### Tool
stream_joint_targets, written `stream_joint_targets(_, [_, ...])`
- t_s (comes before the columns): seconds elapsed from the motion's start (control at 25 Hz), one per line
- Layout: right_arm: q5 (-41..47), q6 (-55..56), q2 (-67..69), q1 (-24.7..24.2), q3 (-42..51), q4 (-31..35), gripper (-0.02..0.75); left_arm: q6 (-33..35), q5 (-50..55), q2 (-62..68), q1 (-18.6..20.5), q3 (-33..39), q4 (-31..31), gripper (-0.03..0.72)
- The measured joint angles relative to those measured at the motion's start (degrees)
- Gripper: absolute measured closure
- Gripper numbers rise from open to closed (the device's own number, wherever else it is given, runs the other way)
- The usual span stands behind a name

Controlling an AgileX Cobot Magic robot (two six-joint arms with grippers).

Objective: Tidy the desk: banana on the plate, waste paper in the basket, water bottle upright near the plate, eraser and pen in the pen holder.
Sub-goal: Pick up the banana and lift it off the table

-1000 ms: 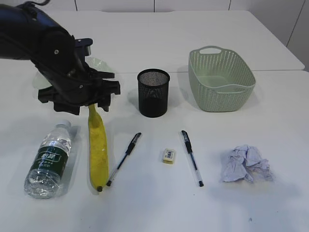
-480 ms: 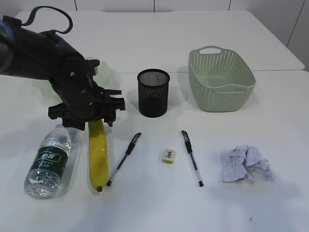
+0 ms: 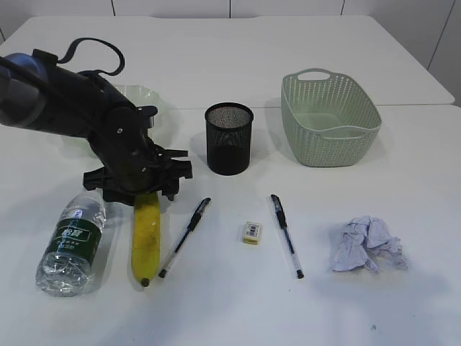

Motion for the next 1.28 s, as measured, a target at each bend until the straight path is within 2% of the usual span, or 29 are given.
stream_joint_targets(0.2, [0.0, 0.0, 0.0, 0.0, 0.0, 0.0, 0.238, 0.0, -0.4, 0.3, 0.0, 0.0, 0.1, 0.237])
stream_joint_targets(0.36, [0.0, 0.0, 0.1, 0.0, 0.0, 0.0, 0.238, 0.0, -0.4, 0.3, 0.0, 0.0, 0.1, 0.367])
stream_joint_targets(0.44, [-0.1, 0.0, 0.1, 0.0, 0.0, 0.0, 0.239, 0.0, -0.4, 0.3, 0.0, 0.0, 0.1, 0.391])
stream_joint_targets(0.96, [-0.7, 0.0, 0.1, 0.0, 0.0, -0.9, 0.239, 0.0, -0.5, -1.4, 0.0, -0.2, 0.2, 0.416])
stream_joint_targets(1.28, [-0.8, 0.0, 0.1, 0.0, 0.0, -1.0, 0.239, 0.0, -0.1, -5.1, 0.0, -7.1, 5.2, 0.419])
